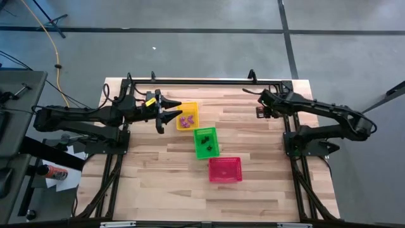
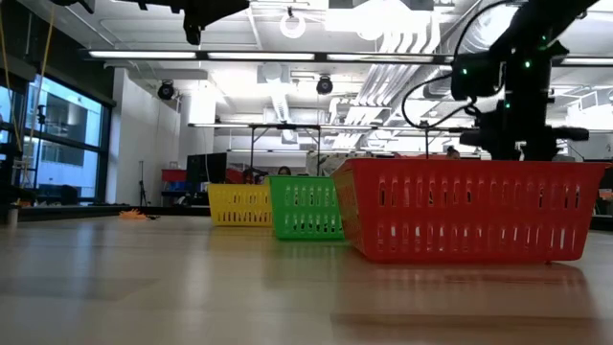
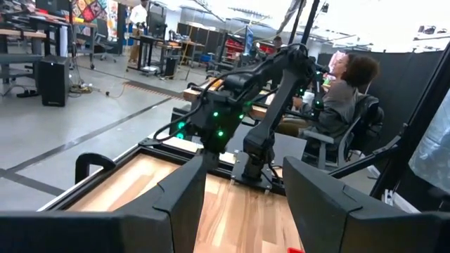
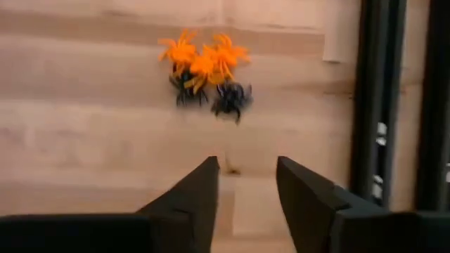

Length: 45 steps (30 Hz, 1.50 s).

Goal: Sort Halloween decoration

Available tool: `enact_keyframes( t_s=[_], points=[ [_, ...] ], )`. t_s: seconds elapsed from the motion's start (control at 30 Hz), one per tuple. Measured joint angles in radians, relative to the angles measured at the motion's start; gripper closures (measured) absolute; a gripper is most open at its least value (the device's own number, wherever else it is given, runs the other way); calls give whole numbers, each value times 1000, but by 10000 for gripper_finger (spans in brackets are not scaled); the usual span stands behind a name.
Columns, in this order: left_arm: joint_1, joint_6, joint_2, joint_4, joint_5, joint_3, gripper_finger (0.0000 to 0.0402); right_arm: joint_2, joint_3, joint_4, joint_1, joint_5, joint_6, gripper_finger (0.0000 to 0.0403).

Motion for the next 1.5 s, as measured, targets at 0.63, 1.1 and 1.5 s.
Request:
enact_keyframes(
  t_s=[0.63,1.1,1.5],
  points=[
    [0,0,0,0,1,0,222,118,-185,455,-51,123,71,402],
    [0,0,0,0,1,0,222,165,-185,458,8,17,4,402],
    [0,0,0,0,1,0,222,93,-190,497,253,-179,57,403]
  ],
)
